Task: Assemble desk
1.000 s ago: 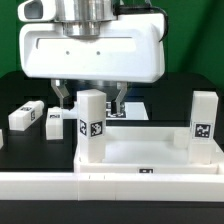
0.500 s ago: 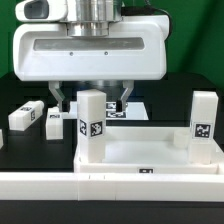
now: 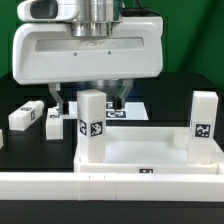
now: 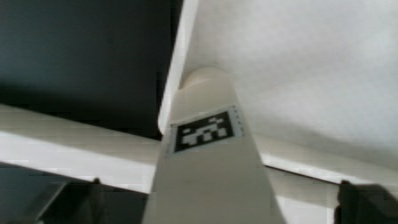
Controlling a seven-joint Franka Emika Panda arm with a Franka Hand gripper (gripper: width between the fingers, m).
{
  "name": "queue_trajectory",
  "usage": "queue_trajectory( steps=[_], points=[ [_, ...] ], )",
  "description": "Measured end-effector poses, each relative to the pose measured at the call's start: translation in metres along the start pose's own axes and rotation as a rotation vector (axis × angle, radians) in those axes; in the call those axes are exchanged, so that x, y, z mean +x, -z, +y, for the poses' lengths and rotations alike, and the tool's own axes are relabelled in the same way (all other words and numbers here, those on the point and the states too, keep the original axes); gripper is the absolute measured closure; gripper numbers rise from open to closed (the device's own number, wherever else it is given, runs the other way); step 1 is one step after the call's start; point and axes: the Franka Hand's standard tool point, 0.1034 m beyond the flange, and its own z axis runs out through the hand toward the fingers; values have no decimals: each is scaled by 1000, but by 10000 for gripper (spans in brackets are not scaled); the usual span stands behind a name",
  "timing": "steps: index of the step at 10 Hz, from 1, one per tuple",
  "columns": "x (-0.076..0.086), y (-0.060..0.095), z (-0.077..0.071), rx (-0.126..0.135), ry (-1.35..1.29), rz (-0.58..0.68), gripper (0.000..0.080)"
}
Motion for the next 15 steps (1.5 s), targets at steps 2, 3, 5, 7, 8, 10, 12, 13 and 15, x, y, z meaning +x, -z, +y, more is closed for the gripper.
queue_trajectory(
  steps=[2,3,5,7,8,10,12,13,15],
  points=[
    [-1,0,1,-7,106,-5,150],
    [-1,0,1,-7,91,-5,283],
    [-1,0,1,-7,91,-5,422],
    [-1,0,1,-7,74,-5,511],
    [-1,0,1,-7,73,-5,511],
    [-1,0,0,-5,-103,-3,511],
    [-1,0,0,-4,-278,-2,511],
    [0,0,-2,-5,-397,0,511],
    [-1,0,1,-8,-518,3,509]
  ],
)
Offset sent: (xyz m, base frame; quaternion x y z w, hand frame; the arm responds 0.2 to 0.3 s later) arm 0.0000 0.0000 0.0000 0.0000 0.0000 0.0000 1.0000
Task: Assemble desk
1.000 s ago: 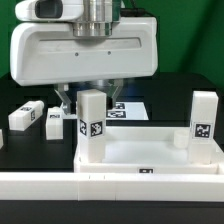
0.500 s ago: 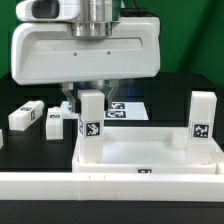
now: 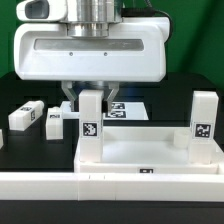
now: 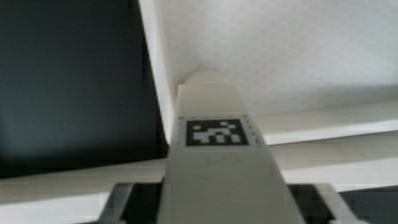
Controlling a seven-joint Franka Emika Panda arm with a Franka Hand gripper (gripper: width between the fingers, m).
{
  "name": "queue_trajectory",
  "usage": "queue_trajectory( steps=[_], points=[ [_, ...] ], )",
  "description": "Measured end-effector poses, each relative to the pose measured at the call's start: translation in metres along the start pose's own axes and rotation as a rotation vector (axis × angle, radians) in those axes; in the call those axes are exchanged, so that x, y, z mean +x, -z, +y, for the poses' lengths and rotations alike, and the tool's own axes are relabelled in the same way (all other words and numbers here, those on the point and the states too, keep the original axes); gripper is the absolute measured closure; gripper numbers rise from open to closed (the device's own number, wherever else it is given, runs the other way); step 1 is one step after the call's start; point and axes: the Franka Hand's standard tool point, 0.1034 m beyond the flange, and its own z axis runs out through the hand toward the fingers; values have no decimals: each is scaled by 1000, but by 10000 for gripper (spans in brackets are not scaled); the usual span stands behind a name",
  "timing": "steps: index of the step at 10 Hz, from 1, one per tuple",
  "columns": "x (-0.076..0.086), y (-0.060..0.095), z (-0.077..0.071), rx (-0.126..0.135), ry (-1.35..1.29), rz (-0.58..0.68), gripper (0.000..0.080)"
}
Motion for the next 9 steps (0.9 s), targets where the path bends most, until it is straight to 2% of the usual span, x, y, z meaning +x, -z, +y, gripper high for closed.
queue_trajectory(
  steps=[2,8,9],
  points=[
    [0,0,9,-7,-157,0,509],
    [-1,0,12,-11,-262,-8,495],
    [-1,0,11,-11,-262,-9,357]
  ],
)
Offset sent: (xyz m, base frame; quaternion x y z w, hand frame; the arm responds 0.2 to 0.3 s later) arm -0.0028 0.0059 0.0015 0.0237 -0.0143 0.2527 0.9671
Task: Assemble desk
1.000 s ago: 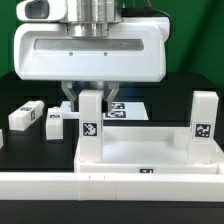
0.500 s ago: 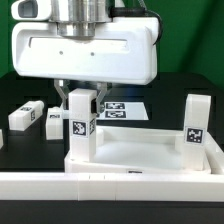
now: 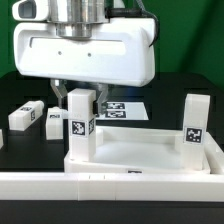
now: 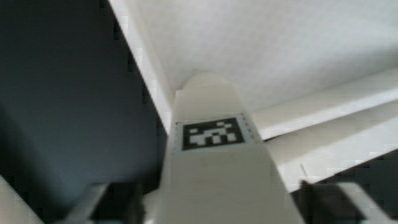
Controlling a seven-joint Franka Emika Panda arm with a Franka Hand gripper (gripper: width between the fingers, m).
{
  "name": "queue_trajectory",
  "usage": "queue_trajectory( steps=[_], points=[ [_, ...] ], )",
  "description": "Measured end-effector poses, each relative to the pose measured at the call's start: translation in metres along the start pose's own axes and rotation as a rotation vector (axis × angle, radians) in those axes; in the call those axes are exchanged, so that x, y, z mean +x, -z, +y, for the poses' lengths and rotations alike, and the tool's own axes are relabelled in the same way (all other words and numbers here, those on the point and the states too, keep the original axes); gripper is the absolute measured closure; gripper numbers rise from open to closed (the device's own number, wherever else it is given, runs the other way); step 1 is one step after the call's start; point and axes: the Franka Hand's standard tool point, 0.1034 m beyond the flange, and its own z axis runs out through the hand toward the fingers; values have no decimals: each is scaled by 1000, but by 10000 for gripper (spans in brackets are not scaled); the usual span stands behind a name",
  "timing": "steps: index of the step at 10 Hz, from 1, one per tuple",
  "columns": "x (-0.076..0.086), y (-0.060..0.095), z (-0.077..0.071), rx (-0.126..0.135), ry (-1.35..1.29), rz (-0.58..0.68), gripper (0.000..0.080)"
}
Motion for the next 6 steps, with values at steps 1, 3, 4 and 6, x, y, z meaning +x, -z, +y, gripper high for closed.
queue_trajectory(
  steps=[1,3,4,6],
  points=[
    [0,1,-1,1,0,1,229],
    [-11,21,-9,20,-72,-5,165],
    [-23,26,-12,26,-124,-13,154],
    [-46,24,-27,21,-200,-31,151]
  ],
)
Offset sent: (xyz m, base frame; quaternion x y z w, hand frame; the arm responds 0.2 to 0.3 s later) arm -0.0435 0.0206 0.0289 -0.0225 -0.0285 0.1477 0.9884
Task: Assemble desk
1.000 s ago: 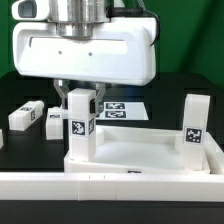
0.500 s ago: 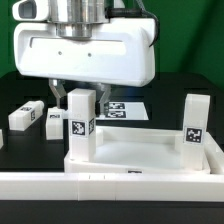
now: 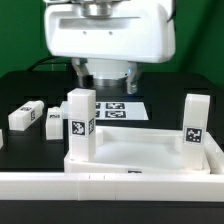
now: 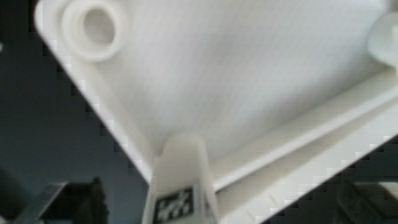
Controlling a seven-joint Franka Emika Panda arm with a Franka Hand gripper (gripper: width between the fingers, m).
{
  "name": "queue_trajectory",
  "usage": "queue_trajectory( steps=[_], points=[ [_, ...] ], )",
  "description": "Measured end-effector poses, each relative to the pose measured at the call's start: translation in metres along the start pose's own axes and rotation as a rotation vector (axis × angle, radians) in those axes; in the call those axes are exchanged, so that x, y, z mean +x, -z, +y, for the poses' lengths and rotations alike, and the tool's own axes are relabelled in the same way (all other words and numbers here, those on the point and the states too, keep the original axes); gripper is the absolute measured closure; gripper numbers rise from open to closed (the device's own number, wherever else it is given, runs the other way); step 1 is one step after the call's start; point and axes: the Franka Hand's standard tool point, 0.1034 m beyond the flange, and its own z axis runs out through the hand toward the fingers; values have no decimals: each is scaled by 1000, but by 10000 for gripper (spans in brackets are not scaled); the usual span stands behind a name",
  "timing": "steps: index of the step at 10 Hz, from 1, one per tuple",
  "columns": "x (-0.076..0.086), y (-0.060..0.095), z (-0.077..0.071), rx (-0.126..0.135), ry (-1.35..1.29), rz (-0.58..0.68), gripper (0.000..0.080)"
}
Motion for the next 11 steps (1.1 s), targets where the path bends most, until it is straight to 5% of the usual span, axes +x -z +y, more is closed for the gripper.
queue_trajectory(
  steps=[5,7,11],
  points=[
    [0,-2,0,3,18,-3,151],
    [-18,-11,1,3,-73,9,151],
    [-22,-14,-1,11,-219,-9,151]
  ],
)
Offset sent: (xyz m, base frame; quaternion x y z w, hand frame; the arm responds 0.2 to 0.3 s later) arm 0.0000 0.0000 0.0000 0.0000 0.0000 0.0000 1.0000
